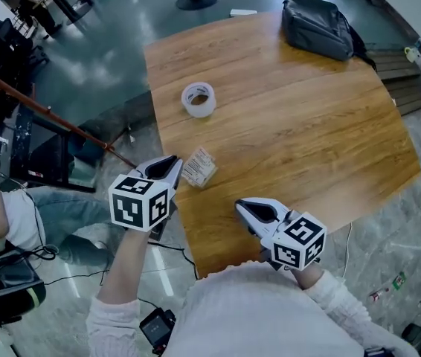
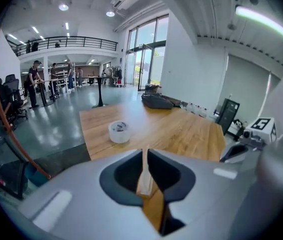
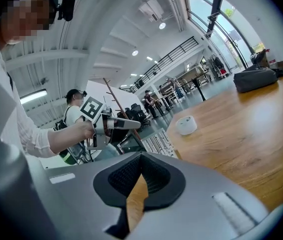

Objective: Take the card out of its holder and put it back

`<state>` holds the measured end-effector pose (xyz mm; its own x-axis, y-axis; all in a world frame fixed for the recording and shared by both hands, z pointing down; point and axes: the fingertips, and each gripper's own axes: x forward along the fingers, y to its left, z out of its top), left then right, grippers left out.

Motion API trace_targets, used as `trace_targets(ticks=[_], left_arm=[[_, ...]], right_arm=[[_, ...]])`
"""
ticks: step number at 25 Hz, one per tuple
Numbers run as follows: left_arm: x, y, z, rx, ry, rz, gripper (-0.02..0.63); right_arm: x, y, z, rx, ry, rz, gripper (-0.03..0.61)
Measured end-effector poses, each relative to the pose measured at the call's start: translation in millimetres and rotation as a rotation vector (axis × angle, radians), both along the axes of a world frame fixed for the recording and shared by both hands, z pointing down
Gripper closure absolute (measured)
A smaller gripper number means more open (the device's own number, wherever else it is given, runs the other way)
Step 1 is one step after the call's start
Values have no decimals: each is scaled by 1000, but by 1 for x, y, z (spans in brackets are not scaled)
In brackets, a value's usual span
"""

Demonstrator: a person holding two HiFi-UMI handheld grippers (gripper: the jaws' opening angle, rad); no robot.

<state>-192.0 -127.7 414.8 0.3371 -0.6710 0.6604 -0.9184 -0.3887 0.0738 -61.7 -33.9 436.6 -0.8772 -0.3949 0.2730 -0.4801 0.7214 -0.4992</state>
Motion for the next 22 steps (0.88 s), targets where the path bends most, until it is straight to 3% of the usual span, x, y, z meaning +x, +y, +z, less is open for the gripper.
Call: trace_targets(ticks=[8,12,16,22], left_arm=[[-1,23,-15,125,80,-92,604],[5,39,-13,136,148,-121,604],[21,54,-9,170,263,-166,604],[42,71,12,134,345,-175,604]], right_arm=[[-11,2,-5,53,31,-30,581],[-18,3,-5,68,60,-44,581],[-16,-1,-5,93,92,-24,581],[-18,0,0,90,96,-44,580]])
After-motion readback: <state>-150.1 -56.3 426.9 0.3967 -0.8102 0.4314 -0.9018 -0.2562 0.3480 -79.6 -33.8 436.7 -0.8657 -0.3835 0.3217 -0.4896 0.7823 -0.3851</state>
